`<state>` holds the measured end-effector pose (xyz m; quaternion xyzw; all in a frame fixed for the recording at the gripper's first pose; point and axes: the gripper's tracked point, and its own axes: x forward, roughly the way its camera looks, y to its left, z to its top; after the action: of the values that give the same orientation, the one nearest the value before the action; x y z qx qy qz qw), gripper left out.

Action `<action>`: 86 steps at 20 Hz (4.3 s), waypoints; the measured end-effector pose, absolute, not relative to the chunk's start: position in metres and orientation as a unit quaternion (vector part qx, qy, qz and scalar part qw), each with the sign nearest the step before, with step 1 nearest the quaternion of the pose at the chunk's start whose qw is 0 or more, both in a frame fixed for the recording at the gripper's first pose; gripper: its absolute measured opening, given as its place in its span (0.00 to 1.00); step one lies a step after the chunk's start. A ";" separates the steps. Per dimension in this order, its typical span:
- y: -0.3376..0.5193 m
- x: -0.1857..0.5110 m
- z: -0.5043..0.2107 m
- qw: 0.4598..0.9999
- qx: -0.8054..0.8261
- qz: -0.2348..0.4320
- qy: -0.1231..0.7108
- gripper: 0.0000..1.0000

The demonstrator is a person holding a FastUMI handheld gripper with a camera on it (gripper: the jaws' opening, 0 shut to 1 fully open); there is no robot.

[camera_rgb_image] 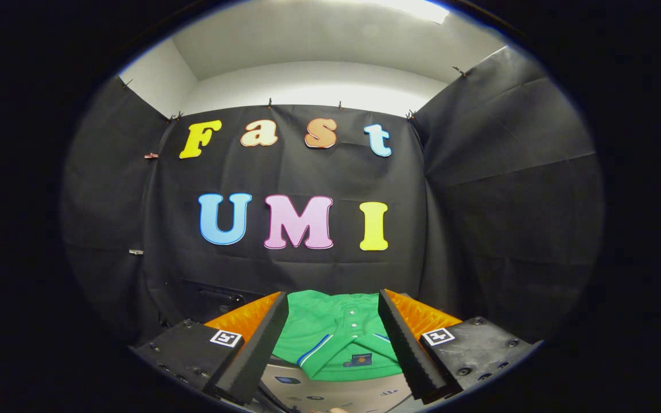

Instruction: Put the clothes into the washing machine and then close the washing machine lid.

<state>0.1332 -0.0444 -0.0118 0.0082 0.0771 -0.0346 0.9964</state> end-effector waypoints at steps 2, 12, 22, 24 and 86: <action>-0.046 0.157 -0.025 0.994 0.015 -0.031 0.102 0.98; -0.074 0.266 -0.106 0.974 0.016 -0.040 0.224 0.98; -0.092 0.302 -0.196 0.928 0.007 -0.042 0.371 0.99; -0.096 0.301 -0.200 0.923 0.021 -0.054 0.380 0.99; 0.247 0.314 -0.048 0.914 0.094 0.279 0.278 0.05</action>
<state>0.3136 0.2466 -0.0485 0.0937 0.2783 0.2789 0.9143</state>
